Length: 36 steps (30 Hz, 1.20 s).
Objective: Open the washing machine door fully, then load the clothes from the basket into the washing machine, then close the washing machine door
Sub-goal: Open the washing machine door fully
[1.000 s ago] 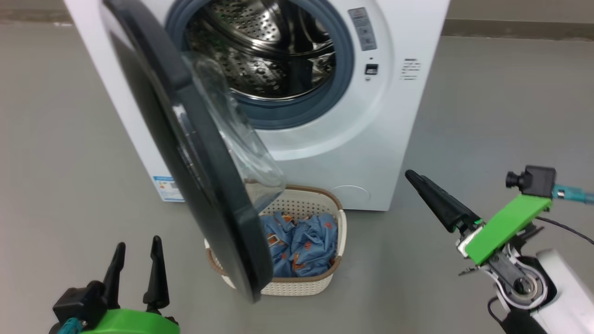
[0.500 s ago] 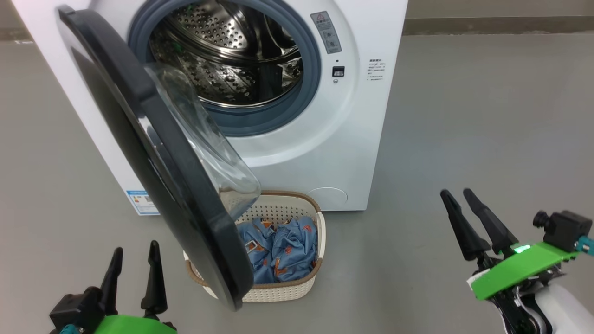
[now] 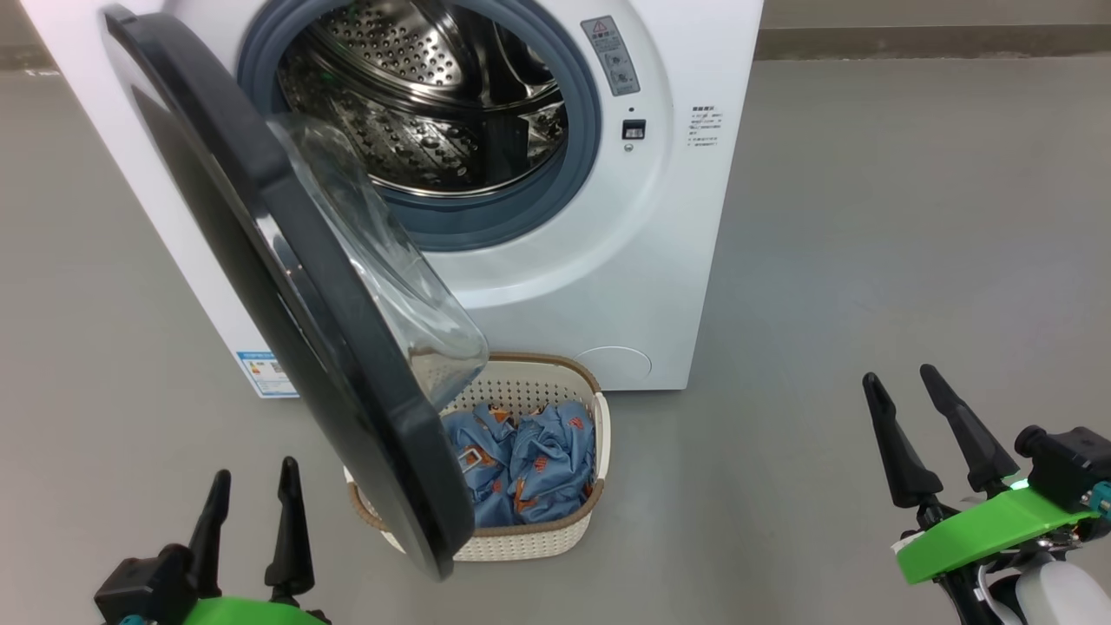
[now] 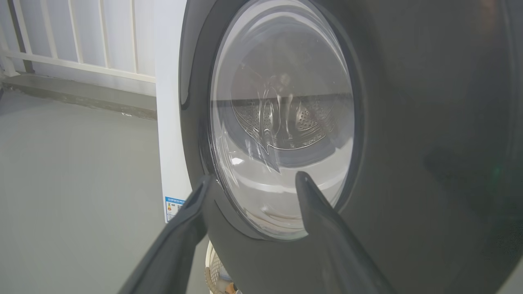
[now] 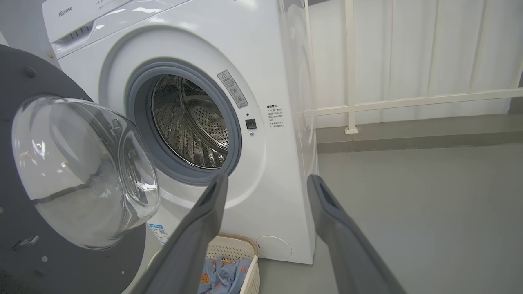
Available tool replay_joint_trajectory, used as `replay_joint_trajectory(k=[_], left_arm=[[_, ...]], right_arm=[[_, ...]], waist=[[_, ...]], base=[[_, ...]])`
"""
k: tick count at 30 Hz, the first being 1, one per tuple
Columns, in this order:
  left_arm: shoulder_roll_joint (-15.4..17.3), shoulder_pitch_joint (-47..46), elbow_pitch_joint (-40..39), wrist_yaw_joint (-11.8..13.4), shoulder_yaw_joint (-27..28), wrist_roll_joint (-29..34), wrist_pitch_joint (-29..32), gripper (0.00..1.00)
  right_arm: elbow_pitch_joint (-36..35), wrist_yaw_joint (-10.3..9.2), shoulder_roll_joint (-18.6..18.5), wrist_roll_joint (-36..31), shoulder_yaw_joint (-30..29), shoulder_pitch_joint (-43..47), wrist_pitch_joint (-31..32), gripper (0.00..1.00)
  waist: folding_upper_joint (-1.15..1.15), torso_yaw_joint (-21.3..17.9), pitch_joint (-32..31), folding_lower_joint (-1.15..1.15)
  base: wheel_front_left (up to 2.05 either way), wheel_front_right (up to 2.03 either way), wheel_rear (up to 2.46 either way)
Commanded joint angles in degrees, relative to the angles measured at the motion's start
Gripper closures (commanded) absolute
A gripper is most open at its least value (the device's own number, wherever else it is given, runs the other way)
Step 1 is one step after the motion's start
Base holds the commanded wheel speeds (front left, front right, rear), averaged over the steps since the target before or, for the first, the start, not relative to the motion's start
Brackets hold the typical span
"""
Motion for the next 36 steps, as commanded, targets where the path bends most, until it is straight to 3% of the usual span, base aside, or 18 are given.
replay_joint_trajectory(k=[1,14,36], left_arm=[[0.93,-1.49,-1.76,0.28,1.61,-0.08,-0.37,0.0],[0.93,-1.52,-1.87,0.48,1.51,-0.21,-0.37,0.0],[0.93,-1.78,-1.94,0.64,1.59,-0.32,-0.37,0.0]], right_arm=[[-1.95,0.09,0.11,-2.2,0.09,0.49,-0.68,0.0],[-2.25,0.09,1.76,-6.03,-1.68,1.02,-0.68,0.0],[-0.5,0.09,2.25,-6.02,-1.02,0.42,-0.69,0.0]], waist=[[0.0,0.29,0.12,0.0],[0.0,0.55,0.3,0.0],[0.0,0.83,-0.39,0.0]], base=[[0.0,0.0,0.0],[0.0,0.0,0.0],[0.0,0.0,0.0]])
